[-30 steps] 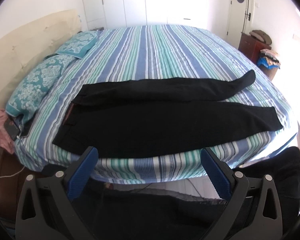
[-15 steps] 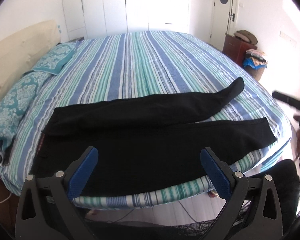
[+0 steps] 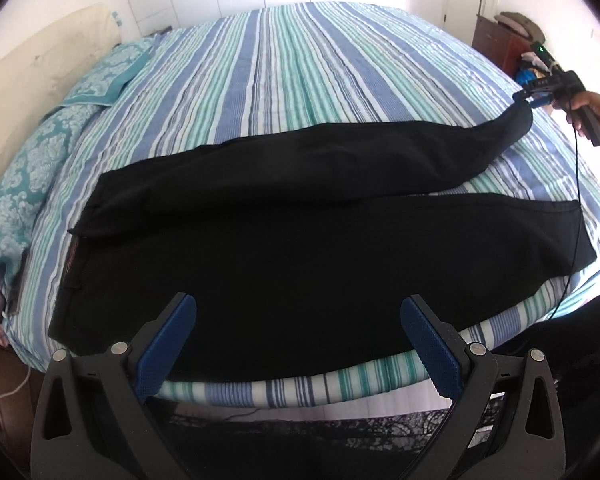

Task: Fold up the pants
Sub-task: 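Move the right tool to the trouser leg hems and grasp them, then lift the hems with the right tool and fold them over toward the waistband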

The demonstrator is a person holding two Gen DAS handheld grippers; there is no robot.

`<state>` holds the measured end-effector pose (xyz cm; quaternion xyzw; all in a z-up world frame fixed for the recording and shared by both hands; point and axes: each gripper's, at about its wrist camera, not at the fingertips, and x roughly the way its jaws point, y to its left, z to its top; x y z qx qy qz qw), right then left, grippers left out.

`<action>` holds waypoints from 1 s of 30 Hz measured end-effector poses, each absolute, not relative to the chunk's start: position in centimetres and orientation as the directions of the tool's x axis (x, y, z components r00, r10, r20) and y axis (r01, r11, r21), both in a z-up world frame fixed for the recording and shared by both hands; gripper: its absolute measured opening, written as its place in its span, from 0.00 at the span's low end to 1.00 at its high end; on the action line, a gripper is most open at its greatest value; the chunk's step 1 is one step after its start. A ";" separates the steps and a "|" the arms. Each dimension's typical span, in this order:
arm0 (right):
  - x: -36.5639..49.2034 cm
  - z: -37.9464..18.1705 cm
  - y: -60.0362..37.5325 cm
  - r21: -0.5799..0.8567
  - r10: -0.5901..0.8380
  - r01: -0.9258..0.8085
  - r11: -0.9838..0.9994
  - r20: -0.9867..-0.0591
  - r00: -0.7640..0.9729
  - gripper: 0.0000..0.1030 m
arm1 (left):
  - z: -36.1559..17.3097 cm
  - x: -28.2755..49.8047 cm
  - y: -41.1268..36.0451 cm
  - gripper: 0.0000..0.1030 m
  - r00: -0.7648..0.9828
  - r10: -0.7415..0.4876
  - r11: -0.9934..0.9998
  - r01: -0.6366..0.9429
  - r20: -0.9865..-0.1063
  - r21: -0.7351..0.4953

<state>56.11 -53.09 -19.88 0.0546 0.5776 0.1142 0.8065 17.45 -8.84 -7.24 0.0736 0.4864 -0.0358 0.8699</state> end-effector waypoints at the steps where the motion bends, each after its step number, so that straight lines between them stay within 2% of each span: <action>1: 56.2 -20.1 -52.8 0.265 0.299 -0.152 0.952 -0.912 0.282 0.83 | -7.6 17.6 -8.9 0.99 0.515 0.013 0.986 0.138 -0.857 0.098; 2: 56.4 -20.0 -52.5 0.273 0.312 -0.172 0.946 -0.911 0.270 0.58 | -8.0 17.8 -9.0 0.99 0.503 0.017 0.985 0.141 -0.864 0.102; 3: 56.2 -19.4 -52.1 0.257 0.306 -0.202 0.945 -0.911 0.277 0.29 | -8.4 18.1 -9.3 0.99 0.491 0.021 0.984 0.143 -0.871 0.104; 4: 55.7 -18.4 -51.3 0.252 0.314 -0.232 0.939 -0.905 0.287 0.15 | -8.8 18.3 -9.4 0.99 0.478 0.018 0.984 0.145 -0.878 0.099; 7: 55.4 -13.3 -51.0 0.253 0.349 -0.270 0.929 -0.840 0.415 0.14 | -9.2 18.7 -10.1 0.99 0.457 -0.007 0.985 0.156 -0.890 0.073; 9: 55.7 -9.9 -51.2 0.226 0.325 -0.243 0.943 -0.786 0.526 0.14 | -9.3 18.8 -10.7 0.99 0.456 -0.019 0.985 0.163 -0.890 0.062; 11: 57.0 -8.9 -52.3 0.225 0.266 -0.145 0.964 -0.754 0.601 0.14 | -9.4 18.7 -11.5 0.99 0.449 -0.034 0.984 0.173 -0.893 0.050; 13: 58.9 -11.2 -53.6 0.196 0.151 0.010 0.981 -0.788 0.597 0.14 | -9.3 18.3 -12.3 0.99 0.435 -0.052 0.981 0.189 -0.899 0.034; 14: 59.6 -13.2 -54.4 0.210 0.121 0.091 0.974 -0.809 0.575 0.19 | -9.1 17.9 -12.5 0.99 0.429 -0.061 0.980 0.195 -0.901 0.027; 16: 59.8 -16.7 -55.9 0.178 0.026 0.242 0.954 -0.850 0.525 0.47 | -8.7 17.0 -12.9 0.99 0.431 -0.074 0.976 0.217 -0.899 0.024; 17: 59.2 -17.8 -56.4 0.193 0.020 0.271 0.943 -0.845 0.534 0.75 | -8.6 16.6 -12.9 0.99 0.435 -0.072 0.973 0.227 -0.898 0.032; 18: 58.3 -18.5 -57.0 0.237 0.047 0.274 0.932 -0.829 0.558 0.82 | -8.5 16.3 -13.0 0.99 0.438 -0.066 0.971 0.234 -0.896 0.043; 22: 53.9 -21.6 -59.6 0.380 0.141 0.380 0.843 -0.838 0.527 0.82 | -9.3 16.1 -12.7 0.99 0.425 -0.051 0.972 0.228 -0.904 0.053; 27: 49.2 -26.0 -60.1 0.559 0.318 0.443 0.701 -0.801 0.507 0.81 | -10.2 17.4 -12.0 0.99 0.367 -0.104 0.984 0.170 -0.925 -0.044; 30: 49.8 -26.7 -58.9 0.556 0.286 0.423 0.716 -0.786 0.549 0.81 | -10.0 17.2 -12.3 0.99 0.363 -0.116 0.983 0.176 -0.925 -0.054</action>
